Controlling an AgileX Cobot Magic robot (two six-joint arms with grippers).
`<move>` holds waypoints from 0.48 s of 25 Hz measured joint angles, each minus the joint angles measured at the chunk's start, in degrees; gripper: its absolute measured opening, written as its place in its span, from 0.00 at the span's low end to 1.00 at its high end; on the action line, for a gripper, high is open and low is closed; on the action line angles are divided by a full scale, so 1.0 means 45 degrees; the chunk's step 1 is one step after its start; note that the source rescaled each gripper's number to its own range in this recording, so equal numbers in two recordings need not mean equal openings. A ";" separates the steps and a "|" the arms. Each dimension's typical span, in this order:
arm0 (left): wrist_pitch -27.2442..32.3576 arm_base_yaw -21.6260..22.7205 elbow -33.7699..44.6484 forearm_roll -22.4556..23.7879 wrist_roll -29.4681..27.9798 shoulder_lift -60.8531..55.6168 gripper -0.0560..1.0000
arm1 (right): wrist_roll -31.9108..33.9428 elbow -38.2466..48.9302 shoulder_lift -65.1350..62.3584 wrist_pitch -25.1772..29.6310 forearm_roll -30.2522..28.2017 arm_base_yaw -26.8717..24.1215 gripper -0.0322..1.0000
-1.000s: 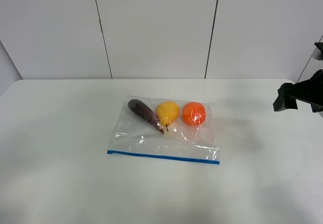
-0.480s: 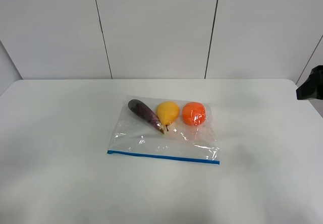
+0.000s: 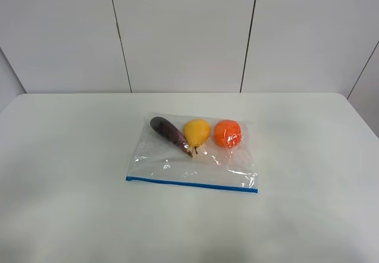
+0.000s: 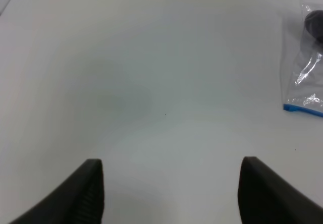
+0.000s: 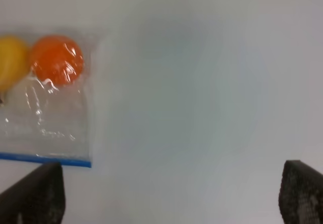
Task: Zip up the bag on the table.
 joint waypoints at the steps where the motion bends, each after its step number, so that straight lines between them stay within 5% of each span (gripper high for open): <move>1: 0.0000 0.0000 0.0000 0.0000 0.0000 0.0000 0.70 | 0.0094 0.0000 -0.0348 0.0069 0.0000 0.0000 1.00; 12: 0.0000 0.0000 0.0000 0.0000 0.0000 0.0000 0.70 | 0.0425 0.2618 -0.3267 0.0726 0.0000 0.0000 1.00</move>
